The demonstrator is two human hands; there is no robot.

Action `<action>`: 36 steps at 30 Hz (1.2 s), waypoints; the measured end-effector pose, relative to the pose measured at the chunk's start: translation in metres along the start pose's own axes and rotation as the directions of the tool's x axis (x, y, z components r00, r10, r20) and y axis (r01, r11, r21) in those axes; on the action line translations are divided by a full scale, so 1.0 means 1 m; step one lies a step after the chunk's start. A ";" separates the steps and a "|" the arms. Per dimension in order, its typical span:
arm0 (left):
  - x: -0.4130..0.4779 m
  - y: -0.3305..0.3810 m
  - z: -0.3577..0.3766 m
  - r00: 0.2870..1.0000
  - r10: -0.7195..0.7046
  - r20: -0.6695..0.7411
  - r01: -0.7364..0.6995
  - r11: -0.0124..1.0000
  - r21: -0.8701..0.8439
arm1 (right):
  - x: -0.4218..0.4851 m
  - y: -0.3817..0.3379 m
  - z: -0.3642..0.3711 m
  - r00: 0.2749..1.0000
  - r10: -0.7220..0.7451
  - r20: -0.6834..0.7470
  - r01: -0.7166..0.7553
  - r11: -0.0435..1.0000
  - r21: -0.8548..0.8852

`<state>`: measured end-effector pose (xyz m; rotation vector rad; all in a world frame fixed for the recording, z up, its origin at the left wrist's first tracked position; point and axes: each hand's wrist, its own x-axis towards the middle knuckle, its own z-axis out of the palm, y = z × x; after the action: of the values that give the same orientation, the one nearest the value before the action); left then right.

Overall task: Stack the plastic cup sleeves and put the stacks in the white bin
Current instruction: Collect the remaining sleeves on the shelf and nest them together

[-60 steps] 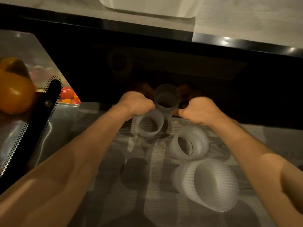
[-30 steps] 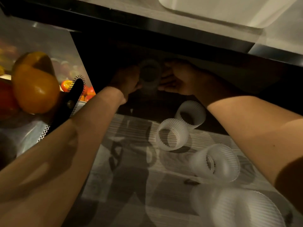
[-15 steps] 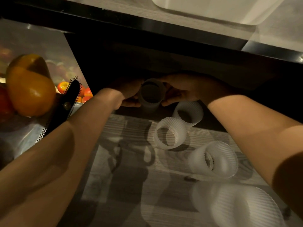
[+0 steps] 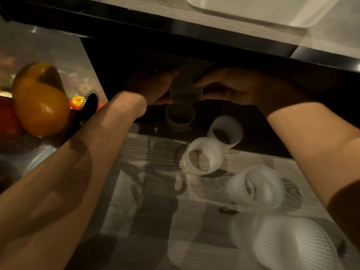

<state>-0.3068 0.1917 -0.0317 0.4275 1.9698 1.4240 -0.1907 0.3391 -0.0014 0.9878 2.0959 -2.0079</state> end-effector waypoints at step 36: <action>-0.019 -0.050 0.004 0.982 -0.122 0.142 0.037 0.870 0.491 | -0.001 0.050 0.029 0.998 -0.012 0.058 0.053 0.608 -0.792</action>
<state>-0.2845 0.1656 -0.0727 0.6575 2.1657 0.7926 -0.1761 0.3085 -0.0487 0.6891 2.5615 -0.8264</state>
